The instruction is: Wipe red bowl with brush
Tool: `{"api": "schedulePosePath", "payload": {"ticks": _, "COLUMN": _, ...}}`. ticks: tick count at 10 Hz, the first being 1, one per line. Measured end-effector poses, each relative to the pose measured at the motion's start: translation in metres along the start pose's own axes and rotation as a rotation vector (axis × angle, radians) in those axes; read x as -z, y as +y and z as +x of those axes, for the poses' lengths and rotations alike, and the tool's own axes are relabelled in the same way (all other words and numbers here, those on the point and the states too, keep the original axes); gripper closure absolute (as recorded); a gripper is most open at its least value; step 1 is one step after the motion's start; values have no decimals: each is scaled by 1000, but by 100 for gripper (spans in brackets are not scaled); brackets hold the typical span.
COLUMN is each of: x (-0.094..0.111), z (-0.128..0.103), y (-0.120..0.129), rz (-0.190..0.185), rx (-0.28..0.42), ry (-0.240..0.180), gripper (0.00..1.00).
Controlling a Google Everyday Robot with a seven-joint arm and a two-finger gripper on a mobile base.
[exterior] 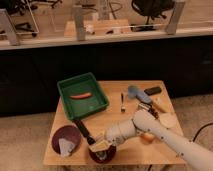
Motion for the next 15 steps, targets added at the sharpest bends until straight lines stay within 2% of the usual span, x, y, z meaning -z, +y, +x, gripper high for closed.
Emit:
{"api": "schedulePosePath", "payload": {"ticks": 2, "x": -1, "z": 2, "y": -5, "rz": -1, "rx": 0, "ry": 9, "gripper": 100}}
{"api": "schedulePosePath", "payload": {"ticks": 7, "x": 24, "z": 4, "y": -23, "rz": 32, "rx": -10, "ry": 7, "gripper": 100}}
{"api": "schedulePosePath", "payload": {"ticks": 11, "x": 29, "z": 5, "y": -40, "rz": 4, "rx": -6, "ry": -9, "gripper": 100}}
{"api": "schedulePosePath", "payload": {"ticks": 15, "x": 1, "z": -3, "y": -48, "rz": -56, "rx": 15, "ry": 10, "gripper": 100}}
